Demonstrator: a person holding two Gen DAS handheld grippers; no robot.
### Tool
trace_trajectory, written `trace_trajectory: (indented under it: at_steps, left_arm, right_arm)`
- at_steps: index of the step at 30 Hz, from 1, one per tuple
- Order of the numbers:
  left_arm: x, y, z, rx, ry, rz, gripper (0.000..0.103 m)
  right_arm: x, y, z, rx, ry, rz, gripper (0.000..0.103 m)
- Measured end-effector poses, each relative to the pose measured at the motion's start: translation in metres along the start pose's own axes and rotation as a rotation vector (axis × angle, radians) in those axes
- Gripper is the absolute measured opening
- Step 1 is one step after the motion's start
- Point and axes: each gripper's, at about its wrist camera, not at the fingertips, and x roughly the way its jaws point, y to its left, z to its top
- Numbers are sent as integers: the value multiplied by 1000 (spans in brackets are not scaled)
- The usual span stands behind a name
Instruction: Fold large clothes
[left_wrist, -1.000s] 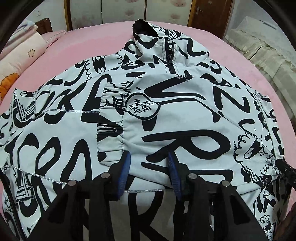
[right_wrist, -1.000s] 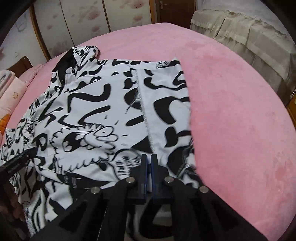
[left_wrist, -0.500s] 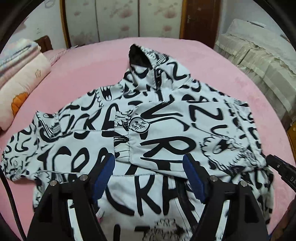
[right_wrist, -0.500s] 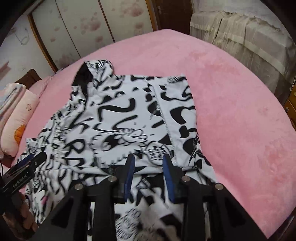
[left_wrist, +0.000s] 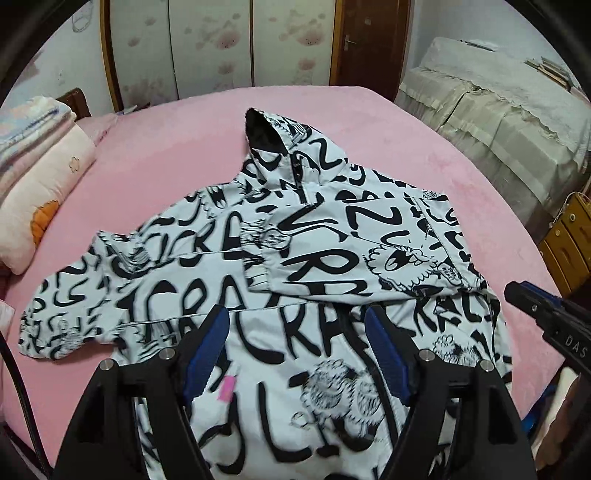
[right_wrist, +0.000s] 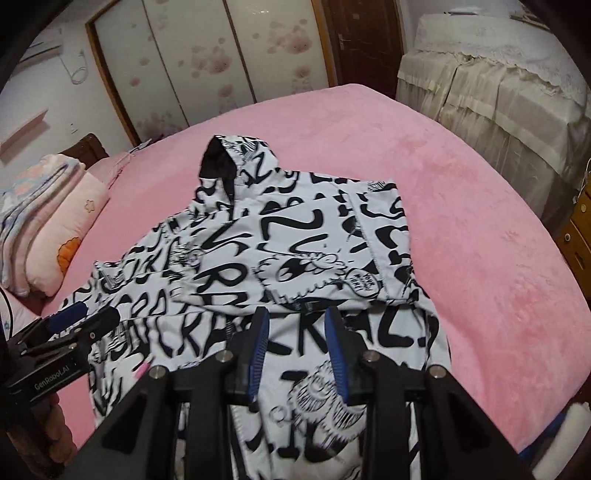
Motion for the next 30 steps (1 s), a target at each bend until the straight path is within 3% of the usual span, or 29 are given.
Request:
trace_trajectory:
  at_steps: [8,17,23,30]
  left_arm:
    - [-41,51,-16,-9,-20,41,74]
    - [-68,157,-39,-129,-21,95,74]
    - [-62,250,-55,-323,-11,119,74]
    - [-25,375,-72,-675,-31,166,74]
  right_arm:
    - [-23,42,-13,-52,-12,23,31]
    - [-24,119,-23,-155,-19,94,31]
    - [-12,179,-26,-249,-10,143,31]
    - [15,237,-27,-334,21,180,31]
